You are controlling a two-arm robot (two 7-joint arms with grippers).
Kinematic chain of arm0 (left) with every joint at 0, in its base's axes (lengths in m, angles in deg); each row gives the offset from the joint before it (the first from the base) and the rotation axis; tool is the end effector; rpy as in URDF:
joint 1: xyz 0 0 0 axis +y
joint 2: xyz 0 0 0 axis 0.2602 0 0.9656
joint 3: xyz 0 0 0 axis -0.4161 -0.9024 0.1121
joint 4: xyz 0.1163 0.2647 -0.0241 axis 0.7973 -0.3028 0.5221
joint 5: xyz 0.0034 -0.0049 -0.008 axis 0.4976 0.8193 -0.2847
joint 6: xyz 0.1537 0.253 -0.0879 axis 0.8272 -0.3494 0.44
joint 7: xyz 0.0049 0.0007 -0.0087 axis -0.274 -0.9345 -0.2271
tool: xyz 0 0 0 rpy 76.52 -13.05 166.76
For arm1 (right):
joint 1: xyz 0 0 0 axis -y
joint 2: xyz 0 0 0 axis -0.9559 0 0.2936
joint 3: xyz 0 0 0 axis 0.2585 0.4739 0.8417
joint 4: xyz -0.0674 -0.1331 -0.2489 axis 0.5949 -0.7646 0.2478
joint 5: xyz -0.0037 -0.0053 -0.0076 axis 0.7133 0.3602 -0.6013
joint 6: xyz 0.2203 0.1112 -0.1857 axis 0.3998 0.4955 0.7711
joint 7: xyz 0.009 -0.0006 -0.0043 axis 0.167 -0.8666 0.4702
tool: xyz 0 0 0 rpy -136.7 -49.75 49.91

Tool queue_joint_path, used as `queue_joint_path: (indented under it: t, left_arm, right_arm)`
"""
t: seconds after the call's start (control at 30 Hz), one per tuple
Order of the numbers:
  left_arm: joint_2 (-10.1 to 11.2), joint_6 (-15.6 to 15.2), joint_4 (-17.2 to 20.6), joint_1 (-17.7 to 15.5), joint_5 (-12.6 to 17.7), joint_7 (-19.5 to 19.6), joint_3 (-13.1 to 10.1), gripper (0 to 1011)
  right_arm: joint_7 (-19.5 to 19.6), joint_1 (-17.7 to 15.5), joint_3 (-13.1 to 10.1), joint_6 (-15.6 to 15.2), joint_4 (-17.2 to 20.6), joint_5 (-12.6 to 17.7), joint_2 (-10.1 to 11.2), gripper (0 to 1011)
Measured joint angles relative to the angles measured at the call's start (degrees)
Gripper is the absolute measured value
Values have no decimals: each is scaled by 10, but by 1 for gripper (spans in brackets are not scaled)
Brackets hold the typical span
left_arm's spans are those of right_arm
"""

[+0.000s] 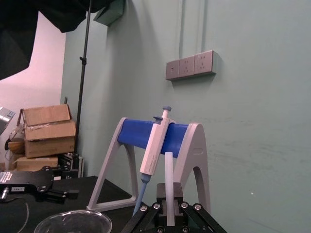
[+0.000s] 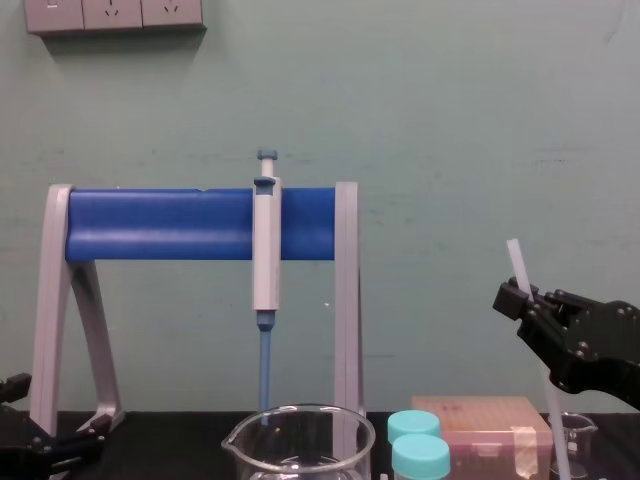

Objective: Pick up the stirring rod with one hand, then place it down.

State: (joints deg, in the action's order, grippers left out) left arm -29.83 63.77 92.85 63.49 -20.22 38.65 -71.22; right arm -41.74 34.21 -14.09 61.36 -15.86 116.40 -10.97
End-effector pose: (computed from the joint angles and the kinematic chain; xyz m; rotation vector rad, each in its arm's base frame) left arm 0.3580 0.0826 -0.3022 0.3045 -0.2851 1.2480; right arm 0.4002 -0.0531 -0.3269 0.2986 -0.2882 -0.7550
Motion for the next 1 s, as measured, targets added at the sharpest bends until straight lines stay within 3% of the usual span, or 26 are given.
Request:
queue_joint_path:
  t: [1.0]
  left_arm:
    - [0,0,0,0,0,0,0,1001]
  right_arm:
    - [-18,19,7,-21,-47,15,-1,72]
